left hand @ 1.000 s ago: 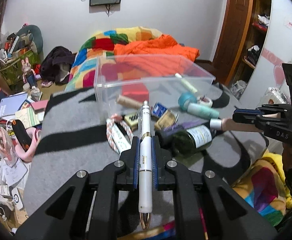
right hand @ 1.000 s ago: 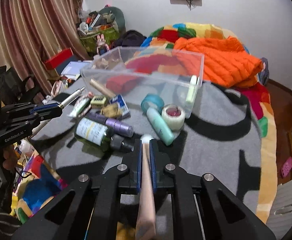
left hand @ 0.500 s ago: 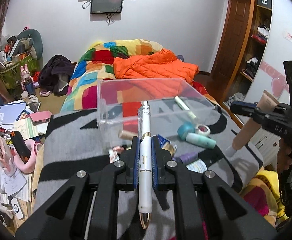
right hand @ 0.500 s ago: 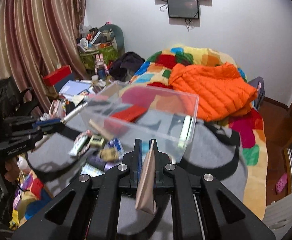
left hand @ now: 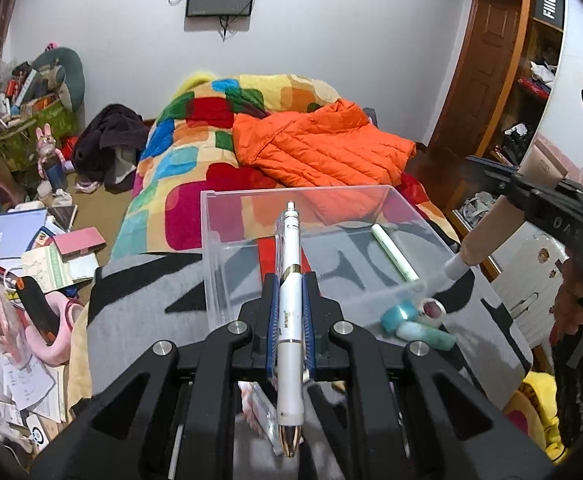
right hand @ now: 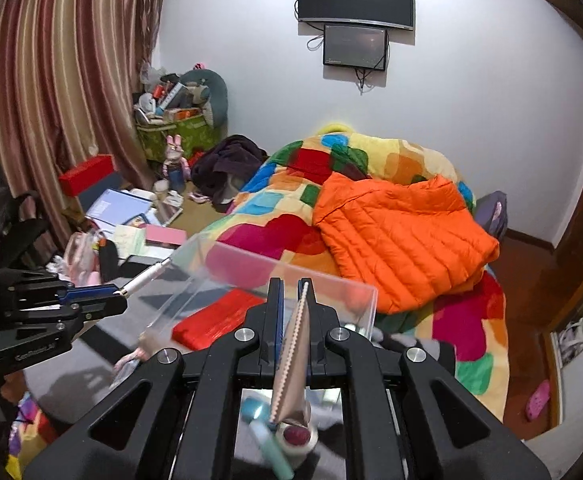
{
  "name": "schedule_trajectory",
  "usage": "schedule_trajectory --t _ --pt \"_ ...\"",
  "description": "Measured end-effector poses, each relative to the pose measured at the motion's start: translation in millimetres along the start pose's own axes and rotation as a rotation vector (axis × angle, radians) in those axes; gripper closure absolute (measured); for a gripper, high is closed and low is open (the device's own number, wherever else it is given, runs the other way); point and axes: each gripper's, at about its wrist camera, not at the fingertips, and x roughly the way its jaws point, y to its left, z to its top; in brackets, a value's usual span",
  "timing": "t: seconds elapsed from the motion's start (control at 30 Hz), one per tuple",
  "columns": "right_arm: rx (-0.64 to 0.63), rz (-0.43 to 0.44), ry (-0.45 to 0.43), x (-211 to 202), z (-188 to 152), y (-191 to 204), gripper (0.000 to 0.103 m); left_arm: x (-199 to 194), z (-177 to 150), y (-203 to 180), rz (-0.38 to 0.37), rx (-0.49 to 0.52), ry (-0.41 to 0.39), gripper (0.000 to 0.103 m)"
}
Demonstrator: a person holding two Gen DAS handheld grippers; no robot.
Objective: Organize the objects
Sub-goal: 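Lift the pen and beige tube into the clear box and release both, then grasp the toothpaste tube with the left tool while the right tool grasps the teal bottle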
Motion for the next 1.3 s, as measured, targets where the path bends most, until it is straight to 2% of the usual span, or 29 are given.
schedule_trajectory --t 0.17,0.3,0.47,0.53,0.63,0.67,0.77,0.87,0.93,1.03,1.13,1.3 --pt "-0.059 -0.109 0.048 42.5 6.8 8.0 0.097 30.4 14.0 4.2 0.025 0.007 0.053 0.093" --pt "-0.079 -0.142 0.1 72.2 3.4 12.9 0.097 53.6 20.1 2.4 0.042 0.02 0.089 0.093" --pt "-0.091 -0.101 0.164 94.2 -5.7 24.9 0.096 74.9 24.4 -2.9 0.053 0.049 0.127 0.093" --pt "-0.098 -0.066 0.187 96.2 -7.6 30.3 0.091 74.6 25.3 -4.3 0.055 0.056 0.125 0.092" --pt "-0.108 -0.029 0.171 87.7 -7.7 36.7 0.073 64.1 24.2 -5.7 0.044 0.064 0.102 0.092" --pt "-0.109 -0.021 0.159 83.3 -6.6 38.1 0.069 58.8 23.6 -6.4 0.046 0.068 0.091 0.092" --pt "-0.096 0.027 0.137 67.3 -3.9 38.7 0.069 43.7 22.9 -6.3 0.043 0.069 0.063 0.091" --pt "-0.079 0.067 0.123 51.7 -3.9 35.7 0.068 28.6 20.0 -4.9 0.036 0.062 0.038 0.078" --pt "-0.072 0.086 0.117 41.8 -5.3 33.4 0.067 20.0 17.0 -4.3 0.036 0.055 0.022 0.066" --pt "-0.055 0.102 0.102 24.7 -11.3 27.4 0.061 4.5 9.5 -1.0 0.037 0.042 -0.003 0.057" --pt "-0.029 0.107 0.083 8.4 -17.2 18.3 0.055 -5.1 2.9 2.5 0.043 0.032 -0.014 0.051" --pt "0.007 0.103 0.059 -14.9 -28.0 4.1 0.052 -13.7 -15.2 6.8 0.048 0.018 -0.003 0.05"
